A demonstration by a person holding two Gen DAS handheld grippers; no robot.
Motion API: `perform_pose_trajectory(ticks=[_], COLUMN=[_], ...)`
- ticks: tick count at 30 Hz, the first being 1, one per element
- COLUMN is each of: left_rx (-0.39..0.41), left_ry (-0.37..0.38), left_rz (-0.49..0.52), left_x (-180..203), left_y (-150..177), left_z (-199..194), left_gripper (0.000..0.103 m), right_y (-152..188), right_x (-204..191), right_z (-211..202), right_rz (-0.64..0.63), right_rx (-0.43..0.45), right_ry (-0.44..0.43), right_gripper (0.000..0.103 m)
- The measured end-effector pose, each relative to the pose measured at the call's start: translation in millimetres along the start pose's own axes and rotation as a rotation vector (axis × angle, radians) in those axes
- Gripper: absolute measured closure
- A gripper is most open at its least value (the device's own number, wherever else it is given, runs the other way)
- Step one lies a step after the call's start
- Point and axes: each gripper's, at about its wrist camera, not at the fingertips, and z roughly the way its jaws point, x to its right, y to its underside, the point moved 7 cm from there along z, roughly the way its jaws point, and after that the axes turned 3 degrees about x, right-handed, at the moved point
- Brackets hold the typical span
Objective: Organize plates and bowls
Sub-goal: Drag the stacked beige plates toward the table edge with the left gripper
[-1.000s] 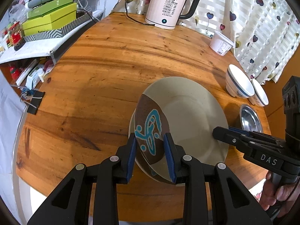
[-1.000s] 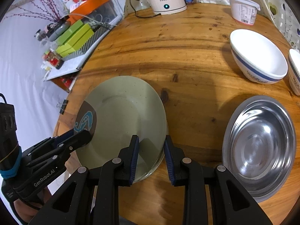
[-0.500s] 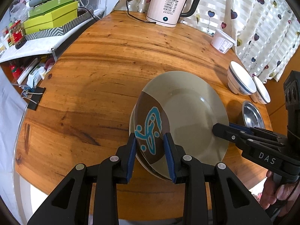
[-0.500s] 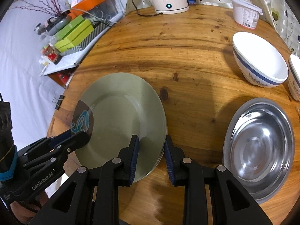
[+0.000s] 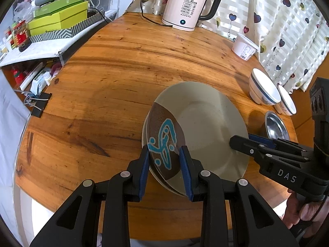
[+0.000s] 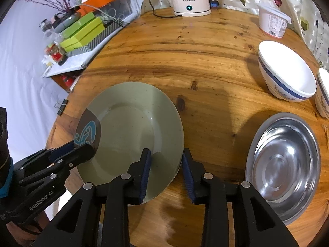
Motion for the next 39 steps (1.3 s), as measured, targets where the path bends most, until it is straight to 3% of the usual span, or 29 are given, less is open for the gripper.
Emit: perform_pose_trajectory(ticks=[39], left_rx=[0.04], left_ry=[-0.034], left_rz=[0.01], left_x=[-2], left_y=[-4], left_z=[-3], left_gripper=[0.069], right_y=[-1], right_x=[3], right_z=[-12], right_rz=[-0.039], right_rx=[0.056], right_ry=[-0.003], right_gripper=[0.071])
